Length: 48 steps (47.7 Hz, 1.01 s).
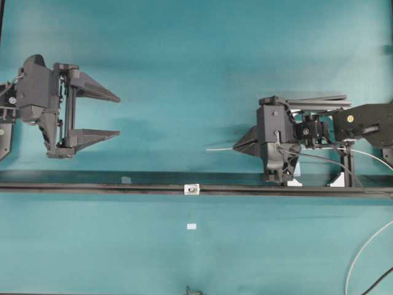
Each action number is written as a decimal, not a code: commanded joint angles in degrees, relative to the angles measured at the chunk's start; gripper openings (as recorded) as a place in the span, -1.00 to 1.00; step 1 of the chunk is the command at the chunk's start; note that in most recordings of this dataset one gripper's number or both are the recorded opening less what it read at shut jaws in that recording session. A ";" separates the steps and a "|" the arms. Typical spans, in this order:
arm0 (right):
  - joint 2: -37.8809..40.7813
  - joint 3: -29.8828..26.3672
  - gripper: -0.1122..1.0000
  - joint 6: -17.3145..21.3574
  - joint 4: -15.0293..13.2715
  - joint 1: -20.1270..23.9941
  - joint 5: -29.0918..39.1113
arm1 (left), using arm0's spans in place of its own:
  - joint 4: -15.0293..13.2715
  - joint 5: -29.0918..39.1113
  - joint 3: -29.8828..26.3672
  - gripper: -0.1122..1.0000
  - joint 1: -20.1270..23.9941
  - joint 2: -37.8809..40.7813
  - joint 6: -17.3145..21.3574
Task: Insert the wire through the hole in the metal fitting marked with a red label.
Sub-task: 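Lower the open right gripper around the grey wire end, then close the right gripper on the wire and pull it from the clamp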
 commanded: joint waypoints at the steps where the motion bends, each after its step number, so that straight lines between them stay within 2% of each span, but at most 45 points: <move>1: -0.53 -0.70 -0.81 0.00 0.00 0.18 -0.26 | -0.09 -0.53 -0.35 0.17 0.18 -0.18 -0.09; 33: -0.88 -0.79 -0.81 0.00 0.00 0.18 -0.09 | -0.26 -0.53 -0.53 0.17 0.09 -0.18 -0.53; 48: -5.54 -0.35 -0.81 0.00 0.00 0.18 0.09 | -0.35 -0.53 -1.58 0.17 0.18 -0.44 -0.44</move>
